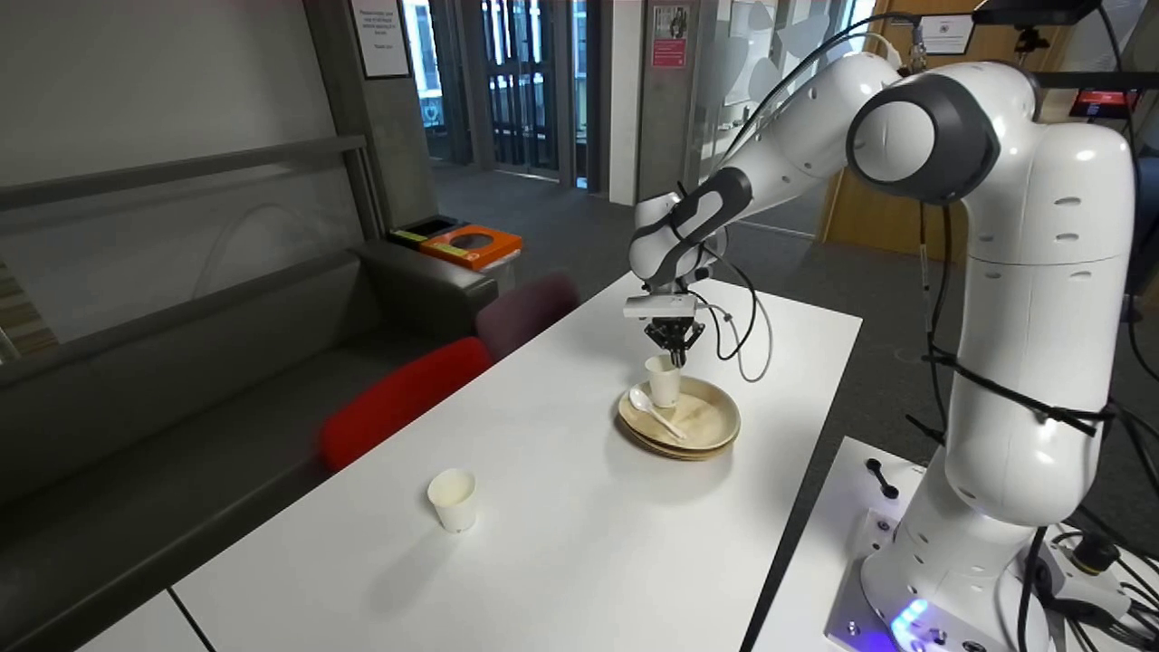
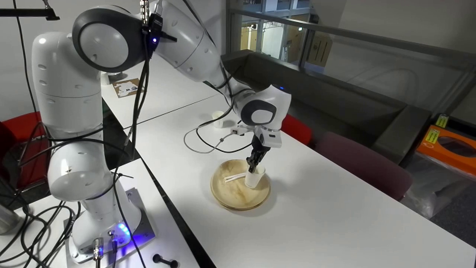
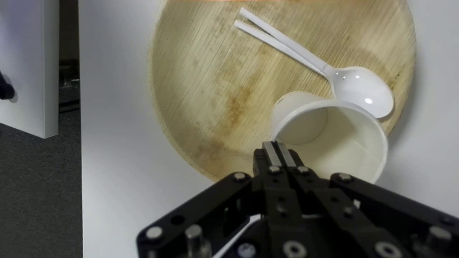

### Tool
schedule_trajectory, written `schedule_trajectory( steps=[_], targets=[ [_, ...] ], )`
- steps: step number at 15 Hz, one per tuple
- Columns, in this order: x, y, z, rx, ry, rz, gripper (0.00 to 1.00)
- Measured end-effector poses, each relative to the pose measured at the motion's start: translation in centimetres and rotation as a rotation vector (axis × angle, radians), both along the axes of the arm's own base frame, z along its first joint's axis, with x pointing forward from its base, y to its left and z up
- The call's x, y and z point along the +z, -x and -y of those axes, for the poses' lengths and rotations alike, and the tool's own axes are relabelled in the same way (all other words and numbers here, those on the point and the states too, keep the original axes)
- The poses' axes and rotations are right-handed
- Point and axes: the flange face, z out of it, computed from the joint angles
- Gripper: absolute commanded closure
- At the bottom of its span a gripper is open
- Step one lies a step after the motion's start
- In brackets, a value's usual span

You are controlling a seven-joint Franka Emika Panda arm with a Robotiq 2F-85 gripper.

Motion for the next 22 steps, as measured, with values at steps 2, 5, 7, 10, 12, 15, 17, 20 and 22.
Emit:
schedule_trajectory(
  steps=[2, 5, 7, 10, 12, 15, 17, 20, 22],
  targets=[
    [0.7, 0.4, -0.1, 0.014, -0.011, -0.010, 1.00],
    [1.5, 0.3, -0.1, -0.007, 0.006, 0.047, 1.00],
    [1.6, 0.1, 0.0, -0.043, 0.032, 0.116, 1.00],
    [1.0, 0.1, -0.1, -0.087, 0.048, 0.147, 1.00],
    [0.2, 0.7, -0.3, -0.092, 0.027, 0.085, 1.00],
    [-0.9, 1.2, -0.4, -0.107, 0.016, 0.034, 1.00],
    [-1.1, 1.3, -0.4, -0.110, 0.016, 0.030, 1.00],
    [-1.0, 0.8, -0.3, -0.130, 0.033, 0.070, 1.00],
    [-1.0, 0.8, -0.3, -0.133, 0.036, 0.077, 1.00]
  ],
)
